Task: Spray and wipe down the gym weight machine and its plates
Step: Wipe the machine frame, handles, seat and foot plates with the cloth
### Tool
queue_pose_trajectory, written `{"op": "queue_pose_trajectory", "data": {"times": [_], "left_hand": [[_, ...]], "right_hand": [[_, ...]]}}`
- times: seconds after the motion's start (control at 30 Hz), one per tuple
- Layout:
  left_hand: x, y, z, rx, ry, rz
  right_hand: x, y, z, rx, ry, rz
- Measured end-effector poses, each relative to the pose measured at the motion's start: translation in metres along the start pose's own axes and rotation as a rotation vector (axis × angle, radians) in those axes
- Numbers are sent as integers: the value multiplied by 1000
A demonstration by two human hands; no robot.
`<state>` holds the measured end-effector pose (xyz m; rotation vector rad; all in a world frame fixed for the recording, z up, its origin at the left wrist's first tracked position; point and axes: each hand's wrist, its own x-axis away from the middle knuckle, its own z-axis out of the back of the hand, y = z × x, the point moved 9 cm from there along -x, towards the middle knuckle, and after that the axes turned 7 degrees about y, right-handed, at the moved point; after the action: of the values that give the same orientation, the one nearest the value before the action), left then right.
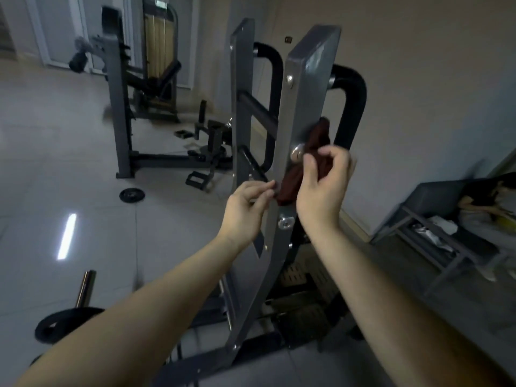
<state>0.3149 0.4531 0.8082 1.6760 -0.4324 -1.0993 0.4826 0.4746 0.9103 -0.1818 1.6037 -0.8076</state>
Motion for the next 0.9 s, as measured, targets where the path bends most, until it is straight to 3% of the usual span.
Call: {"op": "queue_pose_trajectory", "data": {"times": [0.1,0.17,0.3,0.4,0.53,0.63,0.7,0.83,0.9], "left_hand": [[7,-18,-3,-17,-4,24],[16,-29,-7,-44,-22,32],[34,-49,-13,-140,-88,46],[44,-64,-16,-167,-128,79],[48,-78,-18,-130,-147,146],[50,-83,-16,-160,-144,135],[54,-91,-19,-176,-152,128],[66,-105,-25,-192,-189,95],[67,-106,-25,-196,-193,74]], "right_hand": [[17,18,1,49,-49,26],[55,58,1,71,-115,-74],[149,140,12,153,-250,-427],[183,162,20,132,-167,-716],[150,138,12,-93,12,-690],[157,135,2,-52,-52,-618],[187,155,1,10,-74,-668],[255,214,9,160,-71,-1115],[258,218,7,150,-72,-1194]]}}
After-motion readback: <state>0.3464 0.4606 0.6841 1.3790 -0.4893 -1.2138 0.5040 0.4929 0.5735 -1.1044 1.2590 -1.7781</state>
